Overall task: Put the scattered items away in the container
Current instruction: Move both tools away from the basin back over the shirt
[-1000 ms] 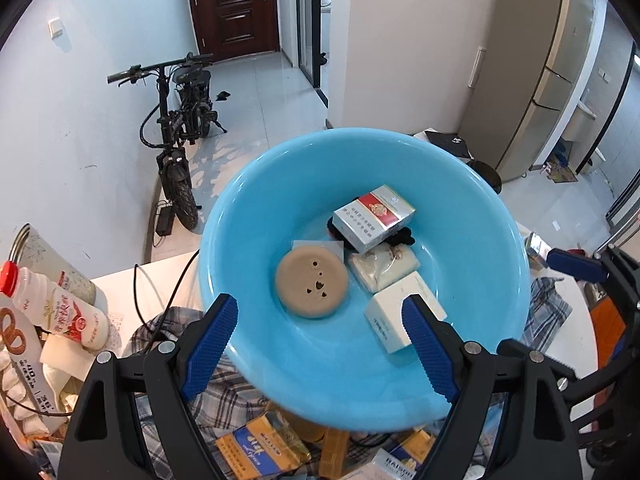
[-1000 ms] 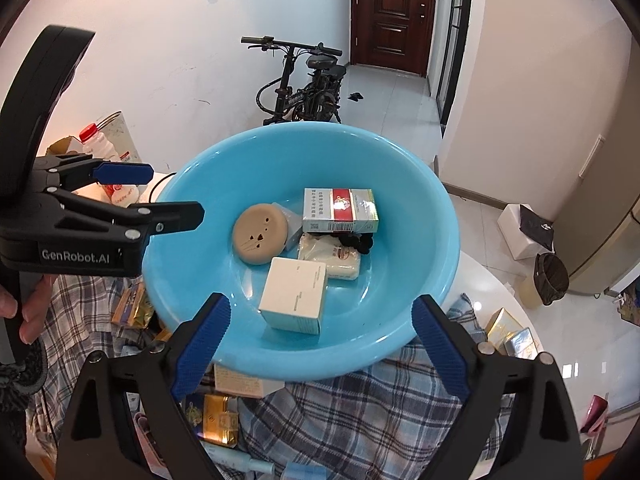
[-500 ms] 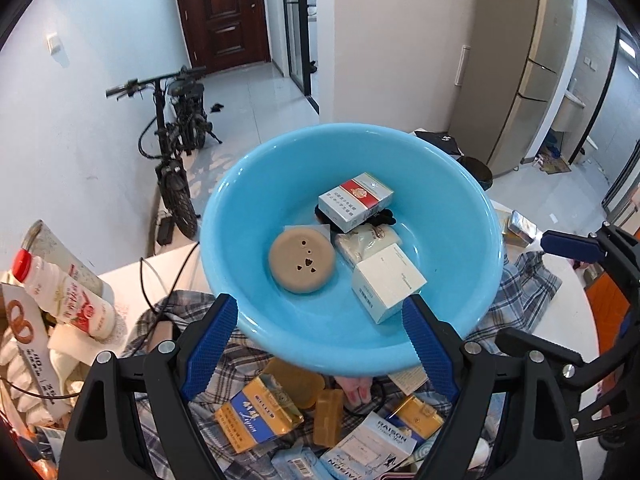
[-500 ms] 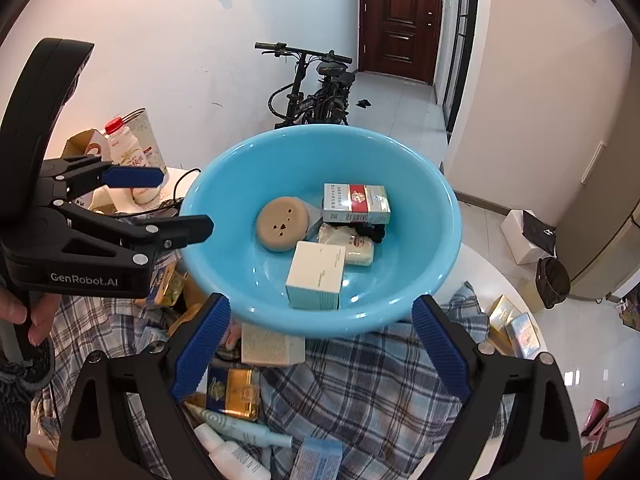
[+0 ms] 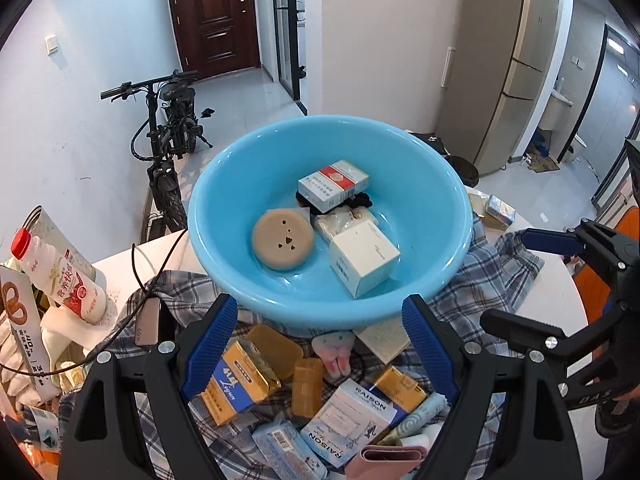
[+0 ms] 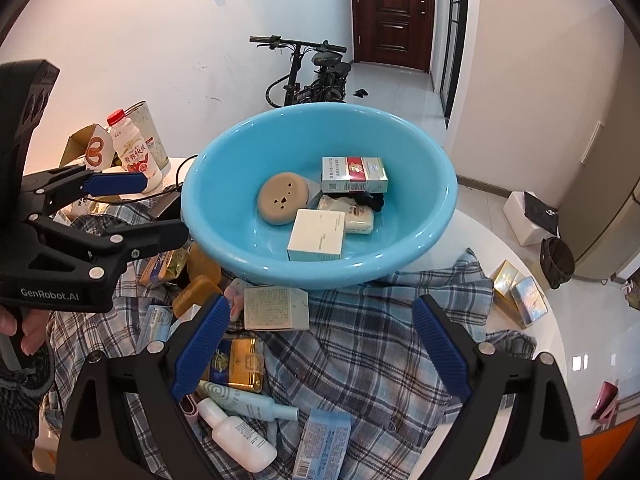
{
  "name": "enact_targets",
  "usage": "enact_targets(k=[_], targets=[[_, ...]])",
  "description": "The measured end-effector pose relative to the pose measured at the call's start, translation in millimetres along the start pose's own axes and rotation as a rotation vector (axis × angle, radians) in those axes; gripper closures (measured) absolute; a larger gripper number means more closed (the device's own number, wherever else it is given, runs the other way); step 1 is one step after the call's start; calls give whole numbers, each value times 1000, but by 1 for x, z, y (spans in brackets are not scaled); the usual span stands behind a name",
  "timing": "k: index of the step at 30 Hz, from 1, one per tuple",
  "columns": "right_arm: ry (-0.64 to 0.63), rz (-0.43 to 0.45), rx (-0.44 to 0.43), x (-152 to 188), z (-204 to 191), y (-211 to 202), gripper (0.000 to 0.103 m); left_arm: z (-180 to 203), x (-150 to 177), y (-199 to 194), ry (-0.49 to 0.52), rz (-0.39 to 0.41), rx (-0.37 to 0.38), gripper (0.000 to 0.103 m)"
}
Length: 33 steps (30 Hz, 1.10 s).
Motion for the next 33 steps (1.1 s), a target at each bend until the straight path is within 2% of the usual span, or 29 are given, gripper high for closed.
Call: enact_targets(k=[17, 33], targets=[[13, 15, -27, 19, -17, -13, 11, 3, 37, -16, -9, 3, 16, 17], [43, 65, -76, 63, -34, -43, 10, 21, 86, -43, 15, 11, -5, 17]])
Point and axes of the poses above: each gripper's, at about its wrist camera, not at the fingertips, and y roughly the way its jaws point, z to its right, x to its underside, the point moved 3 cm from there along y, roughly the way its jaws point, and after that the axes turned 1 degree about -x, right-handed, at the moved point
